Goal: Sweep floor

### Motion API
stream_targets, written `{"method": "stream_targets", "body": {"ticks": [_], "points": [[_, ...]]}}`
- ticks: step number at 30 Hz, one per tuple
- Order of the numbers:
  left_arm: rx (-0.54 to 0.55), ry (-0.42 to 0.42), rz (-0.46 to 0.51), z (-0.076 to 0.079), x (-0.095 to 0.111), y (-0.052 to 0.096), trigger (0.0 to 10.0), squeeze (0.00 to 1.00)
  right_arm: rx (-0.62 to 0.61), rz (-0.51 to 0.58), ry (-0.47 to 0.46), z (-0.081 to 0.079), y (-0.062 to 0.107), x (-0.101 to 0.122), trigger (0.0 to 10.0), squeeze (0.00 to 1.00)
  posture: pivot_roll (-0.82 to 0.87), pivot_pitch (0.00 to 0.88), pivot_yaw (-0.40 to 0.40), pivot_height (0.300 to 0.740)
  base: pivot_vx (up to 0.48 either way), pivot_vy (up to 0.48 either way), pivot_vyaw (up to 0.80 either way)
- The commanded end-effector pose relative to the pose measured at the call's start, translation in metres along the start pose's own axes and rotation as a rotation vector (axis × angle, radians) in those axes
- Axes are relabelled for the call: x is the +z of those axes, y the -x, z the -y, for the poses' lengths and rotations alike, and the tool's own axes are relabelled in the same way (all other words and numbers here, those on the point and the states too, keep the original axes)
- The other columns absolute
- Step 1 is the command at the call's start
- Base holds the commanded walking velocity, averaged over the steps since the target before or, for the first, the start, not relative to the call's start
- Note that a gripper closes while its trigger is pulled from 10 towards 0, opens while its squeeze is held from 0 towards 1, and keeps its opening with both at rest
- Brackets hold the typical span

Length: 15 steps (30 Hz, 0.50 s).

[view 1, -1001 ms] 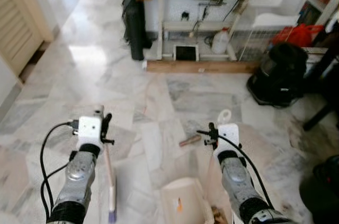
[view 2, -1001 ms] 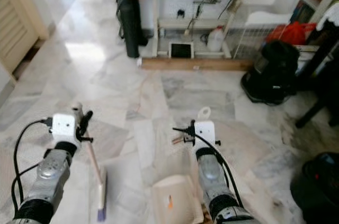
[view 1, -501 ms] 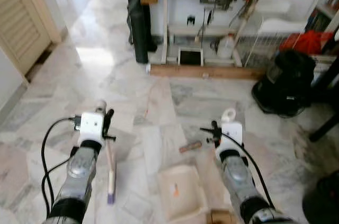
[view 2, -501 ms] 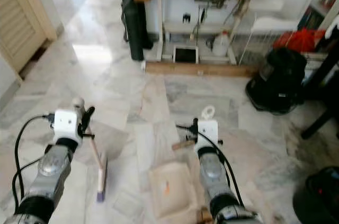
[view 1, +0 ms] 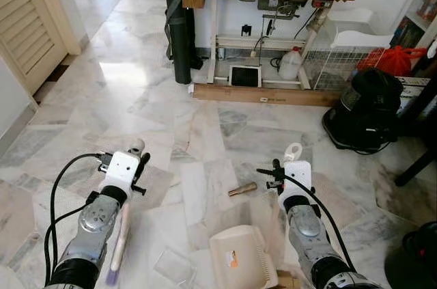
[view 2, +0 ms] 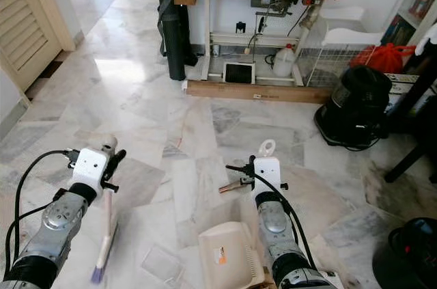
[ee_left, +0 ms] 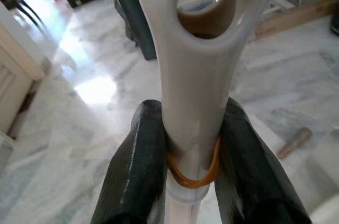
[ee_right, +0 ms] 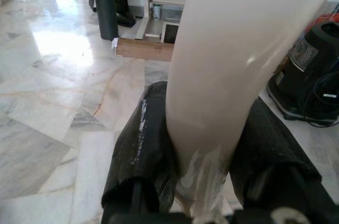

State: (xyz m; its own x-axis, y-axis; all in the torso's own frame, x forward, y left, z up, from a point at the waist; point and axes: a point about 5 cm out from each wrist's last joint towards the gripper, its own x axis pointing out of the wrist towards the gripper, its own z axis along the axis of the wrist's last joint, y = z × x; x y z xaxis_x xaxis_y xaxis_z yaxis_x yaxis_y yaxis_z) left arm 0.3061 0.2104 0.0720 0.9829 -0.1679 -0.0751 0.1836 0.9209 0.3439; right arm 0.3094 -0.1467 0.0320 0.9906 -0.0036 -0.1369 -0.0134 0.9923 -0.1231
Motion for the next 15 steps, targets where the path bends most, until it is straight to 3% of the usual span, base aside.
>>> {"method": "stream_targets", "body": {"ticks": [1,15], "points": [[-0.017,0.015,-0.013,0.003,-0.002,0.0,10.0,0.0,0.007,-0.006,0.0,-0.002,-0.002,0.001,10.0,0.0,0.1,0.055,-0.026,0.74,0.0,0.0,0.0],[-0.045,0.104,-0.043,0.01,-0.011,0.002,10.0,0.0,0.02,-0.06,0.006,-0.003,0.004,-0.01,10.0,0.0,0.1,0.053,-0.026,0.74,0.0,0.0,0.0]]}}
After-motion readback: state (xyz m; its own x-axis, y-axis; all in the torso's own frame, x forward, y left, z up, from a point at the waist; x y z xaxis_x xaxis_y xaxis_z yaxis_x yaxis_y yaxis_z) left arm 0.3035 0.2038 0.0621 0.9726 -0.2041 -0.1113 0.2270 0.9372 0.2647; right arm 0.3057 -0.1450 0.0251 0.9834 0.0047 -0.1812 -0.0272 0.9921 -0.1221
